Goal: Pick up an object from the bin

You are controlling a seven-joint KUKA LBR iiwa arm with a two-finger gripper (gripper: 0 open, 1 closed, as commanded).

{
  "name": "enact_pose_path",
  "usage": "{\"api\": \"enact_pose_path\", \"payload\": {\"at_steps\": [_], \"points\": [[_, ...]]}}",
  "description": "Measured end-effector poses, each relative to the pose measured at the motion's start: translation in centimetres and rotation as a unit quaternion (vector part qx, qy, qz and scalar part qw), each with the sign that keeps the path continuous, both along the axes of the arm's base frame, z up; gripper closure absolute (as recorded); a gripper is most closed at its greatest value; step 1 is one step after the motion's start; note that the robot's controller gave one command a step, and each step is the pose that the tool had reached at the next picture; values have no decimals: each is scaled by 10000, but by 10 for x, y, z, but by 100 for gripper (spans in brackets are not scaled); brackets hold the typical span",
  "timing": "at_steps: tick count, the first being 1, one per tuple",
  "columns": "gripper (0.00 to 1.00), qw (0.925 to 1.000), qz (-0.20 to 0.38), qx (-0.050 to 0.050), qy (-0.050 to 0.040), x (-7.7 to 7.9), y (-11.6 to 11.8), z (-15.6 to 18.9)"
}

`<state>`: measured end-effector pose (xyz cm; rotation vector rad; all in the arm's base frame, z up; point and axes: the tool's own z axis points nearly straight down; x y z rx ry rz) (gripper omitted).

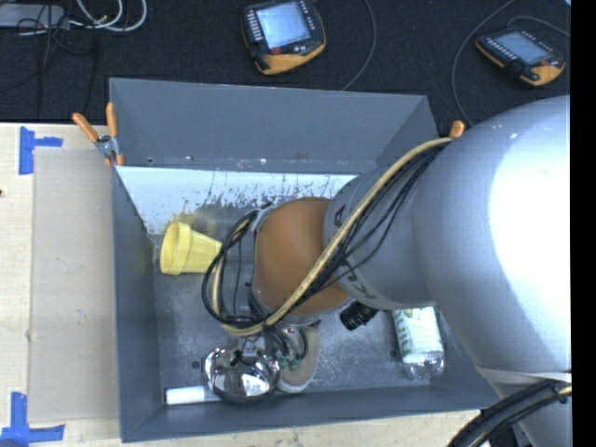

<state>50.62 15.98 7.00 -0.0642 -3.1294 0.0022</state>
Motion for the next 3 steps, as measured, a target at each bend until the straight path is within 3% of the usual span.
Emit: {"api": "enact_pose_path", "payload": {"at_steps": [1, 3], "points": [[0, 10000, -9, 5, -37, 3, 0, 2], [0, 10000, -14, 5, -36, 3, 0, 2]]}}
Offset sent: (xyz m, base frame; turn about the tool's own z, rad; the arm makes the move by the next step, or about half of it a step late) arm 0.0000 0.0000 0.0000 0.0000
